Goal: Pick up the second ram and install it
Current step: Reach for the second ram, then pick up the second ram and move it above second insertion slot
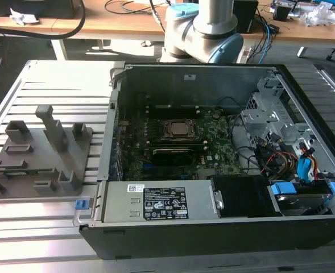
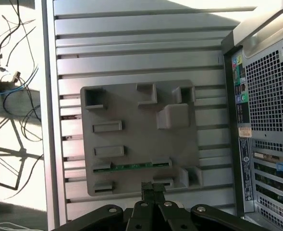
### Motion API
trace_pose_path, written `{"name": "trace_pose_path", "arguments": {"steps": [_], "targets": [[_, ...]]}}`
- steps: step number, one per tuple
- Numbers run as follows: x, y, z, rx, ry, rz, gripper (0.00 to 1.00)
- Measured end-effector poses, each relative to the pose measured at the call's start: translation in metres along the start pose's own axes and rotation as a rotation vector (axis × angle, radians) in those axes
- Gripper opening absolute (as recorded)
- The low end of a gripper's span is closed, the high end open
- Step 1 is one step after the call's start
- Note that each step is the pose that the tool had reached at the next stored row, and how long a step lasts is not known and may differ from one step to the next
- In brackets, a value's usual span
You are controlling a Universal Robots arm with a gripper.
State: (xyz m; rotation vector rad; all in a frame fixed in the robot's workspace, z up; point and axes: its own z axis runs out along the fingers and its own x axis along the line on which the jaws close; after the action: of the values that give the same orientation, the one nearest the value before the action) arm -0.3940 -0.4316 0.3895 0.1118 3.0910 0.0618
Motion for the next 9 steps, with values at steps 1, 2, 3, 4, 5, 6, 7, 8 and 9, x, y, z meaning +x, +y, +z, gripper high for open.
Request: {"name": "trace_pose_path", "arguments": {"steps": [1, 2, 3, 4, 5, 6, 7, 8, 9], "targets": [[0.0, -0.0001, 0.0, 0.0, 0.0001, 0.0, 0.11], [0.0, -0.0002, 0.0, 0.0, 0.0001, 0.0, 0.11], [0.0, -0.0003, 0.0, 0.0001, 0.0001, 0.0, 0.11], [0.0, -0.0003, 0.0, 0.0, 0.0001, 0.0, 0.11], [0.0, -0.0003, 0.0, 0.0, 0.0001, 0.0, 0.11], [0.0, -0.0003, 0.0, 0.0, 0.0001, 0.0, 0.11], [0.0, -0.0003, 0.0, 0.0, 0.0001, 0.0, 0.11], [0.0, -0.0004, 0.0, 0.0001, 0.0, 0.0, 0.11], [0.0, -0.0004, 0.0, 0.0001, 0.0001, 0.0, 0.11]]}}
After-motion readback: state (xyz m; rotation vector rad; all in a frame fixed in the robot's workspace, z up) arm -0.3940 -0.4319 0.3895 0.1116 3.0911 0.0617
